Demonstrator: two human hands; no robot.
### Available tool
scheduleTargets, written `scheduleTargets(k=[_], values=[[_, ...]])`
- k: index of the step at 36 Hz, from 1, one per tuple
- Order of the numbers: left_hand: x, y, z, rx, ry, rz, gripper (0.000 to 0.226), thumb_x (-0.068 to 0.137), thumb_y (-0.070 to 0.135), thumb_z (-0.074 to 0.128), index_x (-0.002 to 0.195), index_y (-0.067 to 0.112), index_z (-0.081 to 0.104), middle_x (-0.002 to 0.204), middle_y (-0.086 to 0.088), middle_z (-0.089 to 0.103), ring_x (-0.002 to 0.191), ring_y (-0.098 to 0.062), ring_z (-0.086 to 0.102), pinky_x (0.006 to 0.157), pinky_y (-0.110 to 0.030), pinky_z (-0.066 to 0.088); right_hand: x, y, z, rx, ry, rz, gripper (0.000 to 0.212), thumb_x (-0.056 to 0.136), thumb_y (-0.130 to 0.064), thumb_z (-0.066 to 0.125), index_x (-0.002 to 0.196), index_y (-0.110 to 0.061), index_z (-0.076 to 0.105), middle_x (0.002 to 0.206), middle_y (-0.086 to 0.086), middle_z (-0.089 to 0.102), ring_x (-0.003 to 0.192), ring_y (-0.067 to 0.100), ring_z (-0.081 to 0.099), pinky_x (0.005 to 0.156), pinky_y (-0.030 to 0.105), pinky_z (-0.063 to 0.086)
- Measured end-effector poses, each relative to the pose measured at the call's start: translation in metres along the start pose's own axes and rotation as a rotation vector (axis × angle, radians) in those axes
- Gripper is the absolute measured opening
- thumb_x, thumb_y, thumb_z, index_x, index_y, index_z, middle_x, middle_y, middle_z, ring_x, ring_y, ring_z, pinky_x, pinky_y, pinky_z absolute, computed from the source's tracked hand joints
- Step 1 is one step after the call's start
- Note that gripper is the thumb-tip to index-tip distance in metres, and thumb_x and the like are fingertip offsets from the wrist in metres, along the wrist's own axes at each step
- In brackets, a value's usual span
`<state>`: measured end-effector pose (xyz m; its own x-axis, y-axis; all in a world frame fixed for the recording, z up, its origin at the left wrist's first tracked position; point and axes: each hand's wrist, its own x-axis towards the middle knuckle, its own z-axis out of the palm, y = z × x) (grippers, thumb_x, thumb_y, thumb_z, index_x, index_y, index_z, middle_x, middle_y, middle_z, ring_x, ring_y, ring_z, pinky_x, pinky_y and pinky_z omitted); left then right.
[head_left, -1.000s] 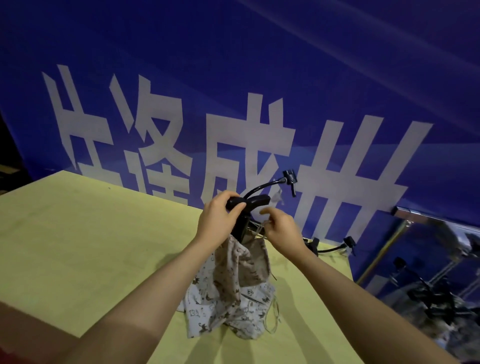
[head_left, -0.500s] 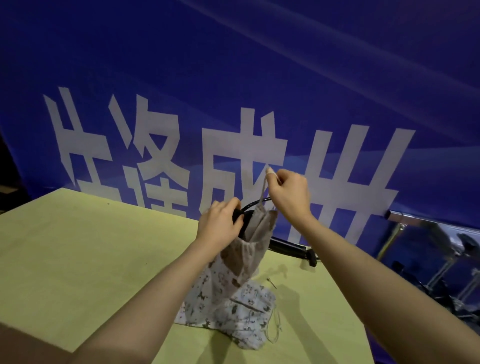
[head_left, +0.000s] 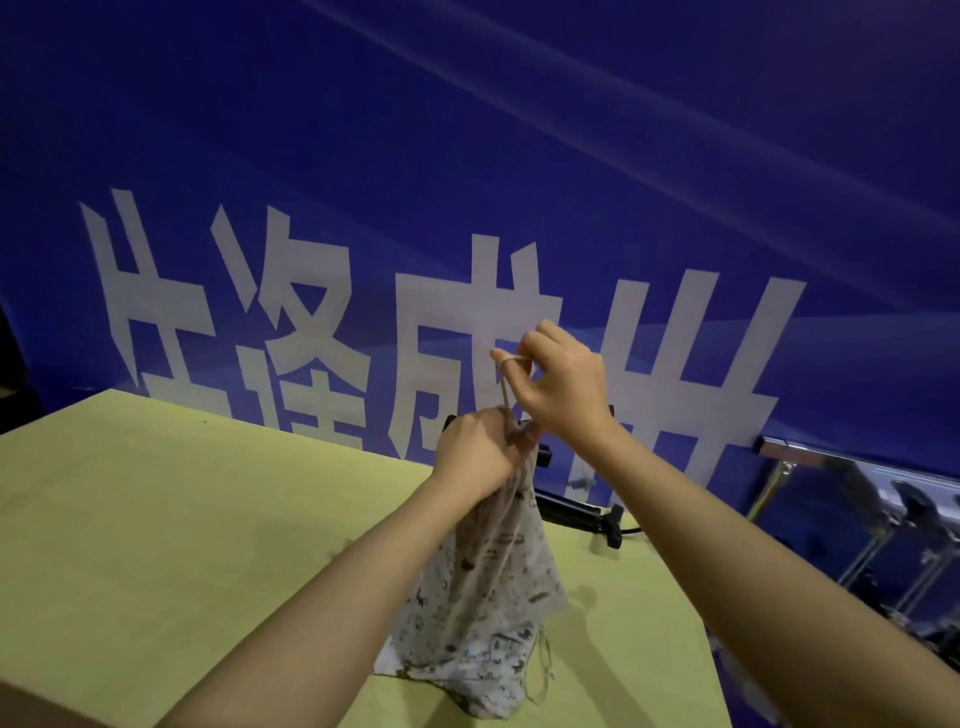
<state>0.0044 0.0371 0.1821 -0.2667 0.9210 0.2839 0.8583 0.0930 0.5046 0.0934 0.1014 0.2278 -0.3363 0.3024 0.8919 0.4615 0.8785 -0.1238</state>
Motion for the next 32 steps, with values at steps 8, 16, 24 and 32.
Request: scheduleTargets(k=[8,16,24,32], values=[[0.001,-0.006,0.019,0.197,0.089,0.115,0.032,0.096,0.035,0.041,0.105,0.01,0.059,0.108,-0.008,0.064,0.1,-0.032,0.055,0.075,-0.032,0.036,-0.002,0.004,-0.016,0.193,0.099,0.341,0.037,0.089,-0.024,0.063,0.058,-0.016,0.044,0.055,-0.007,0.041,0.049,0.005,0.036,0.049,0.019,0.03],[0.006,-0.001,0.027,0.202,0.032,0.129,0.03,0.095,0.036,0.041,0.12,0.021,0.048,0.115,-0.003,0.055,0.109,-0.029,0.044,0.083,-0.031,0.034,-0.007,0.006,-0.032,0.438,0.154,0.725,0.049,0.095,-0.022,0.055,0.05,-0.015,0.037,0.044,-0.004,0.032,0.037,0.005,0.032,0.043,0.013,0.032],[0.008,0.029,0.032,0.289,-0.065,0.12,0.035,0.091,0.035,0.043,0.121,0.017,0.042,0.113,-0.011,0.045,0.101,-0.033,0.049,0.091,-0.037,0.033,-0.007,0.023,-0.059,0.38,0.187,0.635,0.051,0.095,-0.02,0.056,0.049,-0.018,0.033,0.043,-0.006,0.031,0.038,0.006,0.034,0.042,0.012,0.028],[-0.002,0.099,0.032,-0.076,0.087,0.115,0.024,0.088,0.032,0.058,0.101,0.013,0.051,0.107,-0.005,0.042,0.102,-0.025,0.041,0.096,-0.037,0.034,0.005,0.047,-0.121,0.361,0.268,0.509,0.052,0.093,-0.019,0.058,0.049,-0.015,0.031,0.043,-0.004,0.03,0.04,0.008,0.032,0.044,0.014,0.025]])
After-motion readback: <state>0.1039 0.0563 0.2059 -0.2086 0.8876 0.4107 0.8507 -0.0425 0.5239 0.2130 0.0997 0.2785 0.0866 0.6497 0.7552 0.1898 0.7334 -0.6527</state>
